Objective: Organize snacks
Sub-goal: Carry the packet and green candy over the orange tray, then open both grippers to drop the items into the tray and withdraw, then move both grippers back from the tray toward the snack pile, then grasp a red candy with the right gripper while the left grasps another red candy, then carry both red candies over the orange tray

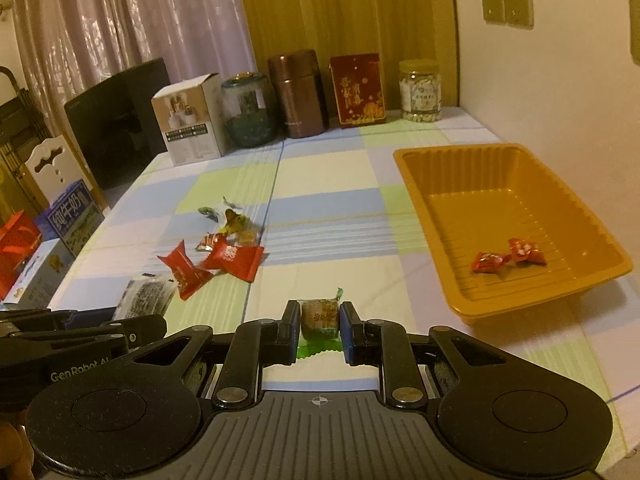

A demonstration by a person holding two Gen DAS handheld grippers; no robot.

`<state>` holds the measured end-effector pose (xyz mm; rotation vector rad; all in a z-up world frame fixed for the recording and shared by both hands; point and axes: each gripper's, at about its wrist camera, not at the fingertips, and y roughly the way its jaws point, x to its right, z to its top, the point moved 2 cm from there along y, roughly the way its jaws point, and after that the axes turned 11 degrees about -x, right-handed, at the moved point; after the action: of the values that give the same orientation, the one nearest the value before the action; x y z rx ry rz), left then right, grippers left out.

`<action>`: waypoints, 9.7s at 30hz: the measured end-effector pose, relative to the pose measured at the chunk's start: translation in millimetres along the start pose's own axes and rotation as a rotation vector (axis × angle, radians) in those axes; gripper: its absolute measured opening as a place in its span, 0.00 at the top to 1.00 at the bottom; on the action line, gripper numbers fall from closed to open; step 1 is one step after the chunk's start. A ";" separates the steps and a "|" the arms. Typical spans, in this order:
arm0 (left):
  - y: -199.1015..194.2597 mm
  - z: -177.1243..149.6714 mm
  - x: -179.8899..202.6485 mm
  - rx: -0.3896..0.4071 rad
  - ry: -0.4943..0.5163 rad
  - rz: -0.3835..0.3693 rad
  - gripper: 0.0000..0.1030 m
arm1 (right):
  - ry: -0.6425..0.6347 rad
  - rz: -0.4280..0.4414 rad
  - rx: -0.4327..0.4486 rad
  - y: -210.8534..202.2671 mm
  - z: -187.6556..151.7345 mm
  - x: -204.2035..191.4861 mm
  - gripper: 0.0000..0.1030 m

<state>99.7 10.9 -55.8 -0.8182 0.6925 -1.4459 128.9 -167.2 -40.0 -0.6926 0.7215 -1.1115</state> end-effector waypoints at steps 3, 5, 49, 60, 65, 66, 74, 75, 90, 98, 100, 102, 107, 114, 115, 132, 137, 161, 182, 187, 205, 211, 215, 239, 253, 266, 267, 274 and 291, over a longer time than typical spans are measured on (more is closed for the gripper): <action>-9.8 -0.9 4.7 0.009 0.005 -0.010 0.67 | -0.003 -0.003 0.011 -10.8 -1.7 1.6 0.79; -14.4 -1.1 7.8 0.014 0.008 -0.016 0.67 | -0.001 -0.006 0.019 -17.3 -2.5 3.3 0.79; 27.2 77.9 180.5 -0.002 0.176 -0.290 0.67 | 0.191 -0.187 0.133 -58.7 43.2 173.1 0.79; 61.4 97.8 200.5 -0.025 0.193 -0.301 0.67 | 0.219 -0.183 0.123 -35.3 59.3 198.3 0.79; 70.9 104.0 206.9 -0.025 0.199 -0.303 0.67 | 0.232 -0.188 0.117 -27.1 63.3 205.0 0.79; 72.7 104.8 208.0 -0.026 0.199 -0.303 0.67 | 0.233 -0.188 0.116 -25.6 63.8 206.5 0.79; 87.5 109.1 215.1 -0.025 0.203 -0.312 0.66 | 0.255 -0.184 0.112 -20.2 64.2 214.8 0.79; 88.5 109.3 215.4 -0.016 0.201 -0.316 0.63 | 0.258 -0.184 0.110 -20.0 63.6 216.0 0.79; 83.8 97.2 167.7 0.005 0.121 -0.245 0.48 | 0.270 -0.133 0.111 -15.3 66.7 213.1 0.79; 76.3 90.4 153.4 0.018 0.105 -0.228 0.48 | 0.323 -0.040 0.112 -7.2 74.4 215.3 0.75; 74.1 88.3 151.1 0.019 0.107 -0.227 0.48 | 0.349 -0.034 0.123 -9.6 75.1 218.1 0.30; 70.9 85.9 148.2 0.025 0.107 -0.221 0.48 | 0.352 -0.036 0.153 -16.7 74.0 218.7 0.27; 57.9 78.2 139.4 0.028 0.088 -0.217 0.47 | 0.363 -0.060 0.138 -31.1 67.3 215.0 0.27; 31.4 58.6 125.1 0.027 0.072 -0.201 0.38 | 0.344 -0.095 0.104 -54.9 44.4 190.1 0.27; 27.1 55.3 123.0 0.025 0.072 -0.198 0.38 | 0.338 -0.102 0.099 -58.3 40.7 185.3 0.27; -30.5 14.1 84.2 0.047 0.065 -0.159 0.25 | 0.249 -0.149 0.059 -98.0 -0.5 113.4 0.27; -42.0 5.2 69.1 0.058 0.041 -0.156 0.20 | 0.228 -0.139 0.057 -101.4 -3.4 99.3 0.27; -55.7 -14.0 0.9 0.061 -0.067 -0.083 0.18 | 0.151 -0.068 0.058 -88.3 0.1 49.8 0.27; -26.1 0.4 -46.1 0.036 -0.134 -0.024 0.17 | 0.016 -0.010 0.028 -38.6 20.6 17.3 0.27; -4.2 11.0 -63.3 0.014 -0.153 -0.006 0.17 | -0.059 0.013 0.014 -10.3 32.7 2.4 0.27; 68.4 47.4 -107.3 -0.027 -0.126 0.031 0.17 | -0.372 0.131 -0.069 119.0 66.4 -37.6 0.37; 85.8 52.2 -120.5 -0.031 -0.137 0.035 0.17 | -0.508 0.167 -0.102 159.5 70.8 -58.3 0.41; 93.0 53.4 -125.9 -0.031 -0.149 0.026 0.17 | -0.603 0.167 -0.123 183.6 69.2 -70.8 0.45; 110.1 52.3 -116.2 -0.025 -0.144 -0.030 0.18 | -0.509 0.146 -0.152 193.2 72.1 -68.7 0.74; 141.3 59.8 -96.4 -0.015 -0.183 -0.035 0.53 | -0.232 0.127 -0.145 159.8 70.6 -27.4 0.74; 129.5 58.2 -92.7 -0.011 -0.189 -0.025 0.72 | -0.166 0.104 -0.134 151.6 63.3 -21.0 0.74; 126.3 57.5 -91.1 -0.013 -0.183 -0.026 0.72 | -0.161 0.101 -0.134 149.7 62.3 -21.1 0.74; 96.2 47.4 -77.4 -0.017 -0.156 -0.039 0.73 | -0.129 0.082 -0.126 124.9 52.9 -23.7 0.74; 4.3 22.6 -30.6 -0.008 -0.106 -0.095 0.73 | -0.029 0.023 -0.059 17.5 24.1 -17.0 0.74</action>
<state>120.0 42.6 -48.8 -0.9378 0.5865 -1.4741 152.9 -142.9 -37.0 -0.7477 0.7378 -1.0608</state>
